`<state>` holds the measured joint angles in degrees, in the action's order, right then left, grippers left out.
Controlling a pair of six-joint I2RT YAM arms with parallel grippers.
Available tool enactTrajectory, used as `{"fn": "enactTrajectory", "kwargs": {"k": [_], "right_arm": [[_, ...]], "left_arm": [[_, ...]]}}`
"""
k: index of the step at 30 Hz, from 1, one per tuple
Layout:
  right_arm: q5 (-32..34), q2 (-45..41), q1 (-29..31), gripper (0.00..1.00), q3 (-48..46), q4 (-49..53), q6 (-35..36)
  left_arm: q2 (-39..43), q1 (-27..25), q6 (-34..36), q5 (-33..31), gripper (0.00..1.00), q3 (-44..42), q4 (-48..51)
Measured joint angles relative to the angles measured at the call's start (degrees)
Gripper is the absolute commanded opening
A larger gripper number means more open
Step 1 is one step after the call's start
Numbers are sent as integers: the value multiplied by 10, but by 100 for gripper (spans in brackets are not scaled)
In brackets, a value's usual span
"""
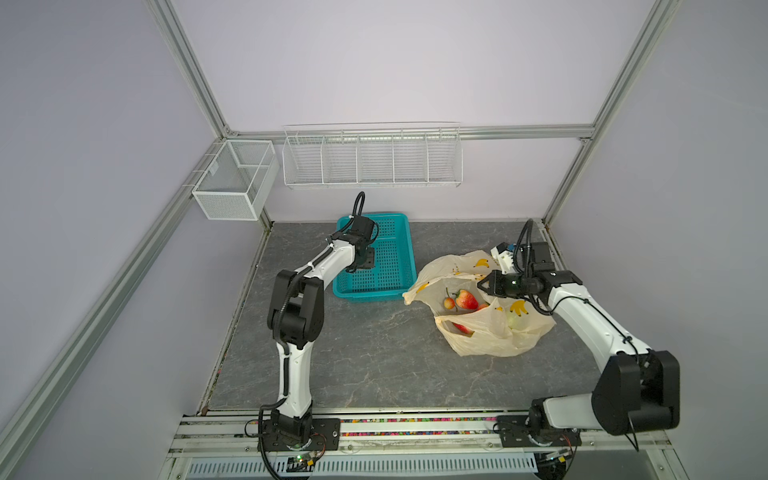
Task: Place the fake fruits into the plastic bag and tie a complex knot
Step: 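Carry the round peach into the bag held by the right gripper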
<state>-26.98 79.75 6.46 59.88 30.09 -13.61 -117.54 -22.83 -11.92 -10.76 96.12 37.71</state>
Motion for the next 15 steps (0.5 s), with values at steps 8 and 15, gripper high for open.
{"fn": "enactTrajectory", "kwargs": {"k": [8,15], "right_arm": [[2,0,0,7,0,0,1],[2,0,0,7,0,0,1]], "left_arm": [[231,-80,-13,17,40,-138,-50],[419,-229,-24,60,41,-273,-152]]}}
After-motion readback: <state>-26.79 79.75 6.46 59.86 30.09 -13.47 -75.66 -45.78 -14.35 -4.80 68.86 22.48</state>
